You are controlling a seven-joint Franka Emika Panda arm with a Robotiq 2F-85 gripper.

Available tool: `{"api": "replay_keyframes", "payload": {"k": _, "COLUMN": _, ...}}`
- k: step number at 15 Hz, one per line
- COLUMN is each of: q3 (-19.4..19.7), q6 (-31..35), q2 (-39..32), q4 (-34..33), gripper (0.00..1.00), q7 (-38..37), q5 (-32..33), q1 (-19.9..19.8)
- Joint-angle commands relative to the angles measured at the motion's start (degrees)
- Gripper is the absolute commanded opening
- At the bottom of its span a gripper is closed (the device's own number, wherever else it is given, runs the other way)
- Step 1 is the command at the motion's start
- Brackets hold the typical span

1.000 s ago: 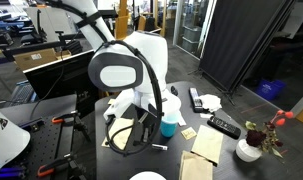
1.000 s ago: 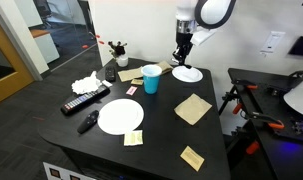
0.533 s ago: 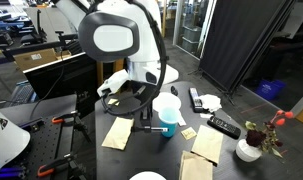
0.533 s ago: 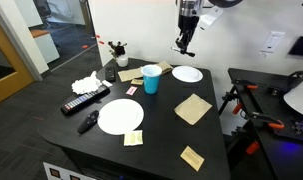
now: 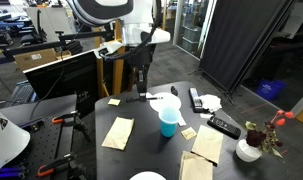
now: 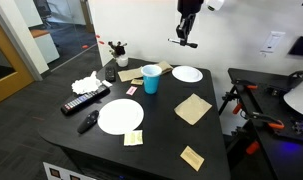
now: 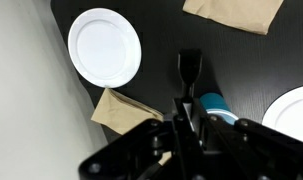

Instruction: Put the marker into the cup.

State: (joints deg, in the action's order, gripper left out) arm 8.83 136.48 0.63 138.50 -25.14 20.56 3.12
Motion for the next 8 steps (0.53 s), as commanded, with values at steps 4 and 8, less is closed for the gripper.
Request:
{"api": "replay_keyframes", "payload": {"k": 4, "q3": -6.2, "q6": -2.6, "q2": 0.9, "q4": -2.7, "gripper": 0.03, "q7": 3.3, "q5": -2.9, "q1": -1.1}}
{"api": "replay_keyframes", "payload": {"k": 8, "q3": -8.4, "q6": -2.9, "q2": -0.1, "q4": -3.5, "gripper": 0.03, "q7": 6.5, "q5": -4.9, "q1": -0.6}}
